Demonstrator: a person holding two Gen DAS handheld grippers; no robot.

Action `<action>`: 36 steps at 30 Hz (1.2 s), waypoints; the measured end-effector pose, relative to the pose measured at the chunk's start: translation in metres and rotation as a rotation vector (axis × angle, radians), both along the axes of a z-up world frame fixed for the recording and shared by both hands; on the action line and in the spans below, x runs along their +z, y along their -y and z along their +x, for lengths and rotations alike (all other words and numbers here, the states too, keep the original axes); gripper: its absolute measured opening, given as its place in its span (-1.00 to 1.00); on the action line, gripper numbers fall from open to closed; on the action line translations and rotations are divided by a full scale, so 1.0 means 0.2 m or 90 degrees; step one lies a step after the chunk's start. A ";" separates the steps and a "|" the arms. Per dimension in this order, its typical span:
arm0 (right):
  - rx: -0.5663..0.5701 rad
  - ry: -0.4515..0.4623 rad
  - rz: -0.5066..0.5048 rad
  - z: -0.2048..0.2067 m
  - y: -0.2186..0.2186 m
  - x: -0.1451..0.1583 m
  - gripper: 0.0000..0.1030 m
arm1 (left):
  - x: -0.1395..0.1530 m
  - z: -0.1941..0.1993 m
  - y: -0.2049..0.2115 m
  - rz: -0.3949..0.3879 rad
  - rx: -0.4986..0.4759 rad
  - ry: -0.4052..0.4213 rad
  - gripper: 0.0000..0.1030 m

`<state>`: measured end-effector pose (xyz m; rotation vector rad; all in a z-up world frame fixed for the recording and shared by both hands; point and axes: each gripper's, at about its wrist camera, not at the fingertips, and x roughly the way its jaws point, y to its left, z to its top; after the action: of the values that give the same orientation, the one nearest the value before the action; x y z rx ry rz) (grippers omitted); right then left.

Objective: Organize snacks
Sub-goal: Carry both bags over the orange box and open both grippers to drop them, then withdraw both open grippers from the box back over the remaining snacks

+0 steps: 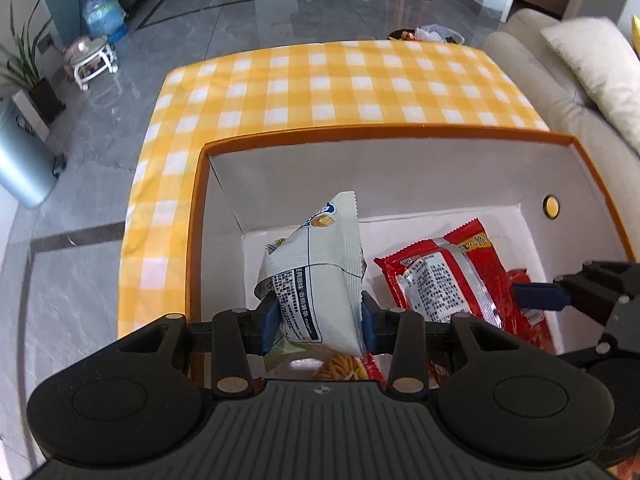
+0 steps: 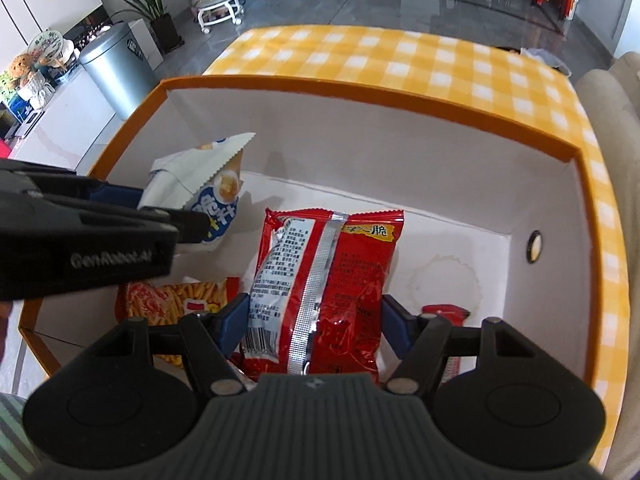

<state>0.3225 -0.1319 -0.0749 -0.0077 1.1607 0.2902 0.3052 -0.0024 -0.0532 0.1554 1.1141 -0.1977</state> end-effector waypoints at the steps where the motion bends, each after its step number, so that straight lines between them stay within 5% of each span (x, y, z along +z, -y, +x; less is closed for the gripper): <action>1: 0.000 -0.006 -0.002 0.01 -0.01 -0.01 0.30 | 0.00 0.00 0.01 0.009 -0.004 -0.002 -0.11; 13: 0.027 -0.013 -0.042 0.00 -0.09 -0.01 0.32 | 0.01 -0.05 0.08 0.075 -0.051 0.004 0.16; 17: 0.025 -0.011 -0.032 -0.02 -0.08 0.01 0.51 | 0.07 -0.09 0.09 0.084 -0.063 0.036 0.33; 26: -0.005 0.066 -0.027 -0.16 -0.02 0.18 0.74 | 0.27 -0.25 0.07 0.061 -0.041 0.116 0.43; 36: -0.031 0.142 -0.030 -0.44 0.03 0.38 0.75 | 0.45 -0.50 0.06 0.037 -0.037 0.189 0.43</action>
<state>0.2350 -0.1369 0.0013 -0.0523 0.9447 0.2124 0.2046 -0.0138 0.0371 0.2607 0.8209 -0.1865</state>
